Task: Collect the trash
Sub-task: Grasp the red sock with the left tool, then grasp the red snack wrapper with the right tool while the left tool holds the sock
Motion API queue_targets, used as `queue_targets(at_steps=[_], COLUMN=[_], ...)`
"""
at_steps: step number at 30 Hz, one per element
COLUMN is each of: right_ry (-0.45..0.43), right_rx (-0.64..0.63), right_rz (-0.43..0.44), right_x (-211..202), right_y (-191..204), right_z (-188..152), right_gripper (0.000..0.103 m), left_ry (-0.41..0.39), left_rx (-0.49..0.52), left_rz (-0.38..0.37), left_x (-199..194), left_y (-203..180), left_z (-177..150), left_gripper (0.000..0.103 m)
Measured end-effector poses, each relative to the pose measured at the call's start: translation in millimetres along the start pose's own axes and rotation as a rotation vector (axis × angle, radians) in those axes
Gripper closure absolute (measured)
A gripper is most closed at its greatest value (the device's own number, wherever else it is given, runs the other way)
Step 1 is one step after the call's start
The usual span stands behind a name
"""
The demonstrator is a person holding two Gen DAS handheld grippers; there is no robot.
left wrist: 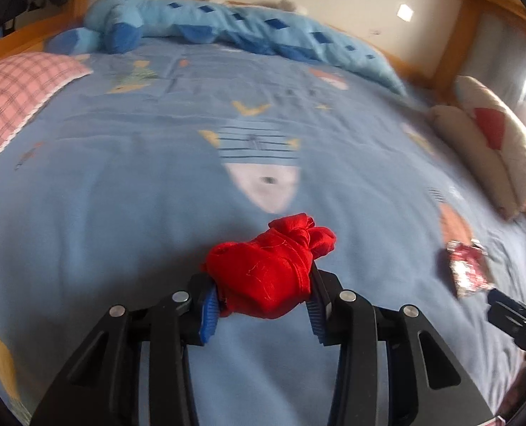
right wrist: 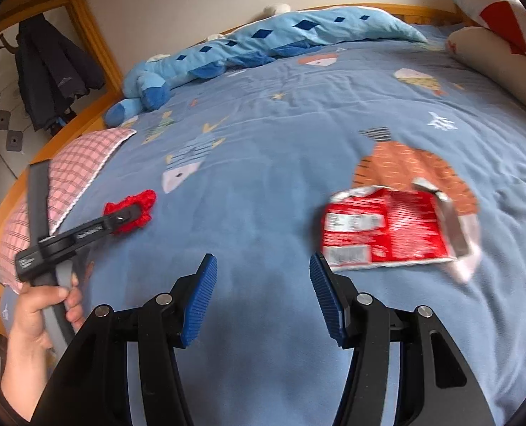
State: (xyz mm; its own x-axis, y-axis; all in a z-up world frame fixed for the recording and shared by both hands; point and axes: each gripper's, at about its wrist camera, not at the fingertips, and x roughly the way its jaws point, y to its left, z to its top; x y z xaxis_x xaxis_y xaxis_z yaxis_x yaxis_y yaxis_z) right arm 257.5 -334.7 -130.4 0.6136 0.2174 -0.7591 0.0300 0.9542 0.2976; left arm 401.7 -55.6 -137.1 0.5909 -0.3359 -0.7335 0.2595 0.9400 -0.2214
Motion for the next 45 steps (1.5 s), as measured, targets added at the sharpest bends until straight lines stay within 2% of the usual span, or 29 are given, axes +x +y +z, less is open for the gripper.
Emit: queue_targets(at_steps=[5,9,12,16,23,26,28,30,32,33,35,37,38,40,41,42,45], right_ry=[0.011,0.017,0.037,0.051,0.056,0.059,0.081,0.098,0.1,0.093,0.078,0.062,0.058,0.048,0.041,0.034,-0.022], right_rx=[0.053,0.112,0.218,0.284,0.273,0.232,0.175,0.124,0.102,0.111,0.14,0.171,0.184,0.185,0.185,0.185,0.161], right_rz=[-0.067,-0.105,-0.046,0.007,-0.018,-0.049,-0.085,-0.13,-0.175,-0.189,-0.209,-0.214,-0.215,-0.211,-0.187,-0.174,-0.17], right_x=[-12,-16,-7,8,33,40,47,56,62,63,64,61,60,57,55,53,37], right_y=[-37,-69,-97,-111,-107,-99,-88,-77,-72,-72,-76,-82,-86,-90,-91,-92,-87], right_z=[-10,-12,-10,-1,17,22,25,26,28,28,30,32,33,33,33,32,27], right_gripper=[0.049,0.049,0.049,0.048,0.041,0.03,0.018,0.011,0.011,0.013,0.023,0.046,0.051,0.079,0.089,0.095,0.098], left_ry=[0.01,0.031,0.052,0.061,0.068,0.07,0.074,0.08,0.086,0.089,0.093,0.099,0.101,0.106,0.108,0.11,0.112], left_rx=[0.046,0.072,0.084,0.107,0.145,0.152,0.154,0.16,0.163,0.165,0.167,0.168,0.17,0.17,0.168,0.166,0.17], left_rz=[-0.103,-0.142,-0.168,-0.182,-0.174,-0.178,-0.186,-0.187,-0.188,-0.19,-0.189,-0.189,-0.187,-0.184,-0.185,-0.186,-0.188], left_x=[-4,4,11,14,20,23,25,28,30,31,33,34,36,37,37,38,36], left_y=[-51,-86,-104,-123,-137,-141,-144,-148,-150,-150,-150,-149,-148,-148,-148,-147,-148], left_z=[-12,-18,-22,-25,-21,-20,-19,-19,-20,-21,-22,-23,-24,-24,-24,-25,-28], left_gripper=[0.062,0.062,0.062,0.062,0.062,0.062,0.062,0.062,0.062,0.062,0.062,0.062,0.062,0.062,0.062,0.062,0.062])
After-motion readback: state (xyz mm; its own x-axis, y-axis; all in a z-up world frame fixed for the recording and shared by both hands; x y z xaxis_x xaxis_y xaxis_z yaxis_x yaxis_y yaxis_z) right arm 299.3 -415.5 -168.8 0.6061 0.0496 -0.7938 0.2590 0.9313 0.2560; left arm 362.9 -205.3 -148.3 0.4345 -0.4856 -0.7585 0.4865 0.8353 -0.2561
